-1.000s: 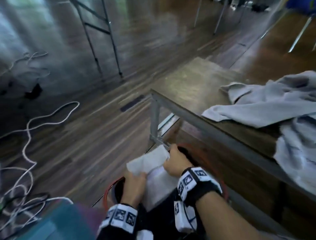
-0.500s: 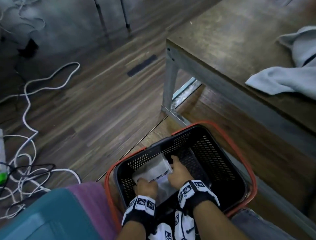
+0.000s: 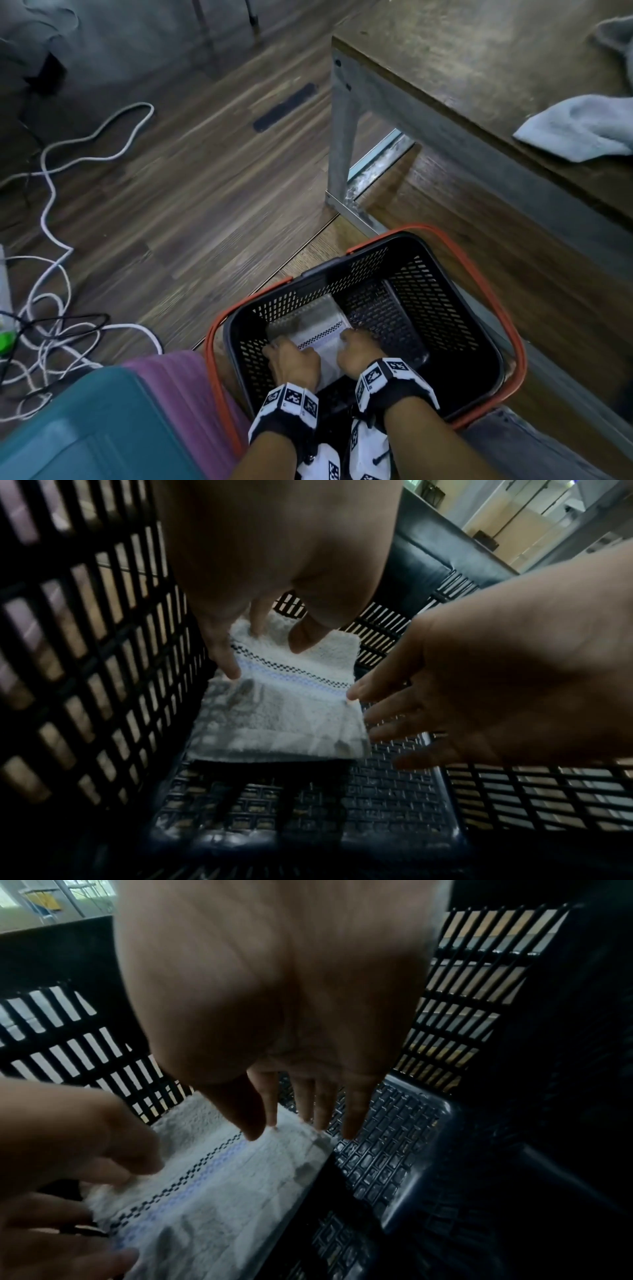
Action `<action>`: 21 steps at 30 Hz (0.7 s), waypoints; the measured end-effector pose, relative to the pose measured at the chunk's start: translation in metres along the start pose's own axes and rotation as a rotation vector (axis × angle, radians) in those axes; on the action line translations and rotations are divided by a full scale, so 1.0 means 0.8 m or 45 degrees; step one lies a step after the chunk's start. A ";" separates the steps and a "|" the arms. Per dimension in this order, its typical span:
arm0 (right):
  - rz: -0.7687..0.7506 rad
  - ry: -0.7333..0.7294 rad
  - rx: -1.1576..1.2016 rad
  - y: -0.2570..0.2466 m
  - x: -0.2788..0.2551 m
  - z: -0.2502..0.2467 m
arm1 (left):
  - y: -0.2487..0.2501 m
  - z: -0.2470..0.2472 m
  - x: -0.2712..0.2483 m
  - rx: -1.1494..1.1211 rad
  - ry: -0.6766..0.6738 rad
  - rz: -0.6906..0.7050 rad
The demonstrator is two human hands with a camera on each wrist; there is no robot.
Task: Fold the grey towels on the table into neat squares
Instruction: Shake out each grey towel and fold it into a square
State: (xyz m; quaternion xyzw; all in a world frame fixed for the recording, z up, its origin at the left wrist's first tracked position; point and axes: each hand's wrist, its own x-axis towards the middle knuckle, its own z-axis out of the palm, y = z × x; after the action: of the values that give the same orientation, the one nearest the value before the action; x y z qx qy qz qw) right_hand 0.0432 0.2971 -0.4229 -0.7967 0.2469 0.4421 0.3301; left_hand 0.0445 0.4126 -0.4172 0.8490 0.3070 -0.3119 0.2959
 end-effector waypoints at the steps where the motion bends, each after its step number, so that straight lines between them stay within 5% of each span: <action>1: 0.014 -0.039 -0.006 0.002 0.002 0.002 | 0.001 0.000 0.000 -0.012 0.002 0.000; 12: 0.007 -0.116 -0.019 0.004 -0.003 -0.001 | 0.002 -0.021 0.031 -0.071 -0.230 -0.057; 21: -0.234 0.081 -0.049 -0.037 -0.075 -0.075 | 0.033 -0.065 -0.016 -0.233 -0.358 0.188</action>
State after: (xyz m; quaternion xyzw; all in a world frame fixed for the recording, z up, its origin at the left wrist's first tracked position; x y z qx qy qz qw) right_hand 0.0667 0.2784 -0.3382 -0.8357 0.1744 0.3892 0.3460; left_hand 0.0733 0.4275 -0.3671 0.7868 0.2267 -0.3757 0.4340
